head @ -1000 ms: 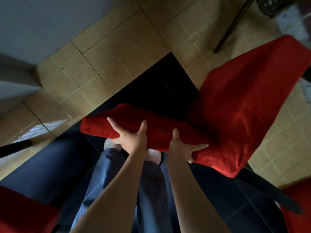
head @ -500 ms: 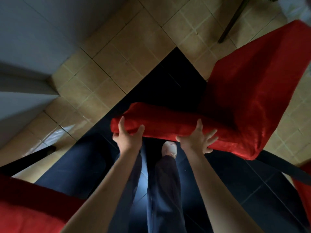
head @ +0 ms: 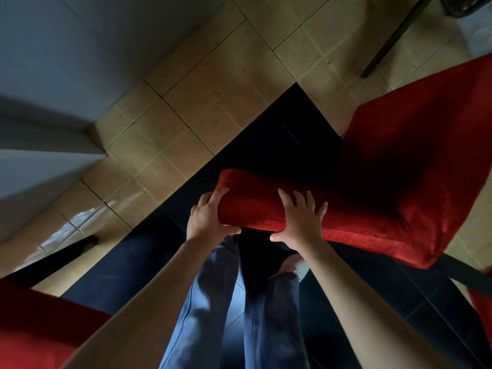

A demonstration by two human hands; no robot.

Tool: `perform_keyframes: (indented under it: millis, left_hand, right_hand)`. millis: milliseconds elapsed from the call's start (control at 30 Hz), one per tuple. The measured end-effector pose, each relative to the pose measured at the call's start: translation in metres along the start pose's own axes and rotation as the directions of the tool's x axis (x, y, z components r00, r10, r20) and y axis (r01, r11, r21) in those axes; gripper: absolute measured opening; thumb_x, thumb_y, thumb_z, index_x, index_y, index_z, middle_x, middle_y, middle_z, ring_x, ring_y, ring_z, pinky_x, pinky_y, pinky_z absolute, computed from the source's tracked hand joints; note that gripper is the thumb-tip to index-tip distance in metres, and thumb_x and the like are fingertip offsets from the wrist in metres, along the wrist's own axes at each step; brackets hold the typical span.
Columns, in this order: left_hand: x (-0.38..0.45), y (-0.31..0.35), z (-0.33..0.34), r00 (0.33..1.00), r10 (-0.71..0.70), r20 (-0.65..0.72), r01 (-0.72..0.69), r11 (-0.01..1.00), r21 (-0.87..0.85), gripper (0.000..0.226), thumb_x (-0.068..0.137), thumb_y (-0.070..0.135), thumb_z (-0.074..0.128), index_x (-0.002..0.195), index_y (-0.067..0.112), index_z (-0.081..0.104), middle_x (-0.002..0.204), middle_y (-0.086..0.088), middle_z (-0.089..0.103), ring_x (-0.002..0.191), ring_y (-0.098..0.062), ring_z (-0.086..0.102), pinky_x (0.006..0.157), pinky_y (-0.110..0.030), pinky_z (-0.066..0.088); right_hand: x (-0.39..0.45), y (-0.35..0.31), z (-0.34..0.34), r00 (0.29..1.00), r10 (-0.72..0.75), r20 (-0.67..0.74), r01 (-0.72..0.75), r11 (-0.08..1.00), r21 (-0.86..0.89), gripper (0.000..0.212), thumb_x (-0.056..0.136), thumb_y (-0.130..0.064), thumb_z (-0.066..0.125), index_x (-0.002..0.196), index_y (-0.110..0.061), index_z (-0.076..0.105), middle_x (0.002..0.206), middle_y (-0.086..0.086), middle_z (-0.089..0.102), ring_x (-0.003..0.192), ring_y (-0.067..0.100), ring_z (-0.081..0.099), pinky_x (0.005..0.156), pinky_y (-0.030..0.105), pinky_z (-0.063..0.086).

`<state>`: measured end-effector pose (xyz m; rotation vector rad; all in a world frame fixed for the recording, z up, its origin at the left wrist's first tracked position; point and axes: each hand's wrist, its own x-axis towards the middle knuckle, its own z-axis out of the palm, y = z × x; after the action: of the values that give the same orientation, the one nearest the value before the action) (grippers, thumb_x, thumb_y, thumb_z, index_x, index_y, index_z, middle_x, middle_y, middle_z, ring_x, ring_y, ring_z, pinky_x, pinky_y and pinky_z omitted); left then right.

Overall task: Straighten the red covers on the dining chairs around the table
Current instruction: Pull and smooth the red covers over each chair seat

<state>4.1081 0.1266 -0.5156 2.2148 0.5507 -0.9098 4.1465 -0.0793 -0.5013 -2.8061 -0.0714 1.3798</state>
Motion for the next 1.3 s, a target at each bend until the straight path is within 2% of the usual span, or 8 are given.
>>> perform_keyframes:
  millis: [167, 367, 467, 567, 700, 800, 1133, 1300]
  left_hand:
    - [0.004, -0.007, 0.005, 0.999, 0.030, -0.030, -0.030, 1.000, 0.009, 0.104, 0.048, 0.044, 0.090, 0.135, 0.048, 0.033, 0.134, 0.010, 0.047, 0.114, -0.026, 0.049, 0.082, -0.036, 0.045]
    - [0.005, -0.008, 0.006, 0.996, 0.065, -0.054, -0.062, 0.997, 0.052, 0.107, 0.047, 0.050, 0.090, 0.134, 0.048, 0.029, 0.134, 0.009, 0.047, 0.114, -0.025, 0.049, 0.082, -0.040, 0.048]
    - [0.006, -0.009, 0.006, 0.995, 0.080, -0.053, -0.075, 0.992, 0.103, 0.107, 0.046, 0.053, 0.089, 0.135, 0.047, 0.029, 0.134, 0.008, 0.048, 0.113, -0.024, 0.050, 0.081, -0.041, 0.048]
    - [0.008, -0.013, 0.004, 0.987, 0.148, -0.069, -0.136, 0.977, 0.163, 0.103, 0.048, 0.051, 0.089, 0.137, 0.039, 0.038, 0.130, 0.006, 0.053, 0.108, -0.025, 0.056, 0.080, -0.039, 0.049]
    - [0.012, -0.019, 0.000, 0.961, 0.263, -0.085, -0.249, 0.958, 0.142, 0.092, 0.052, 0.045, 0.090, 0.134, 0.023, 0.052, 0.124, -0.001, 0.061, 0.102, -0.028, 0.063, 0.082, -0.041, 0.052]
    - [0.012, -0.018, -0.006, 0.933, 0.351, -0.083, -0.336, 0.929, 0.152, 0.088, 0.054, 0.040, 0.091, 0.131, 0.015, 0.057, 0.123, -0.006, 0.064, 0.100, -0.028, 0.066, 0.082, -0.039, 0.053]
    - [0.007, -0.001, -0.020, 0.886, 0.456, -0.085, -0.437, 0.882, 0.177, 0.075, 0.055, 0.034, 0.092, 0.119, 0.007, 0.063, 0.110, -0.008, 0.069, 0.091, -0.027, 0.069, 0.079, -0.035, 0.055]
    - [0.011, -0.002, -0.030, 0.901, 0.404, -0.160, -0.390, 0.914, 0.115, 0.083, 0.052, 0.038, 0.091, 0.125, 0.024, 0.054, 0.100, 0.006, 0.067, 0.082, -0.014, 0.063, 0.073, -0.023, 0.044]
  right_hand:
    - [0.007, 0.010, 0.004, 0.987, -0.151, -0.050, 0.147, 0.986, -0.077, 0.126, 0.063, -0.056, 0.081, 0.154, -0.025, 0.000, 0.159, 0.003, 0.020, 0.148, 0.027, 0.010, 0.114, 0.059, -0.005]
    - [0.008, 0.016, 0.008, 0.976, -0.185, -0.116, 0.166, 0.974, -0.156, 0.136, 0.058, -0.060, 0.082, 0.154, -0.017, -0.004, 0.160, -0.002, 0.018, 0.148, 0.028, 0.009, 0.111, 0.059, -0.008]
    - [0.009, 0.016, 0.011, 0.976, -0.174, -0.128, 0.155, 0.977, -0.144, 0.129, 0.059, -0.062, 0.080, 0.154, -0.017, 0.005, 0.159, -0.001, 0.022, 0.147, 0.028, 0.015, 0.113, 0.061, -0.003]
    - [0.009, 0.016, 0.012, 0.965, -0.198, -0.172, 0.173, 0.974, -0.149, 0.114, 0.064, -0.062, 0.077, 0.151, -0.014, 0.023, 0.152, 0.000, 0.038, 0.140, 0.025, 0.032, 0.115, 0.056, 0.009]
    - [0.009, 0.019, 0.012, 0.899, -0.288, -0.330, 0.245, 0.955, -0.166, 0.088, 0.058, -0.052, 0.085, 0.127, -0.005, 0.056, 0.118, 0.011, 0.066, 0.109, 0.032, 0.060, 0.100, 0.050, 0.038]
    - [0.005, 0.022, 0.012, 0.855, -0.309, -0.417, 0.267, 0.951, -0.156, 0.076, 0.050, -0.047, 0.090, 0.105, 0.000, 0.067, 0.093, 0.013, 0.071, 0.086, 0.033, 0.067, 0.084, 0.046, 0.048]
    - [-0.006, 0.023, -0.003, 0.809, -0.320, -0.493, 0.277, 0.947, -0.161, 0.047, 0.050, -0.036, 0.090, 0.077, -0.003, 0.069, 0.065, 0.008, 0.066, 0.062, 0.029, 0.062, 0.067, 0.039, 0.051]
    - [0.002, 0.024, -0.020, 0.763, -0.409, -0.500, 0.334, 0.912, -0.237, 0.042, 0.043, -0.033, 0.087, 0.061, -0.008, 0.059, 0.053, 0.004, 0.057, 0.054, 0.025, 0.057, 0.062, 0.035, 0.046]
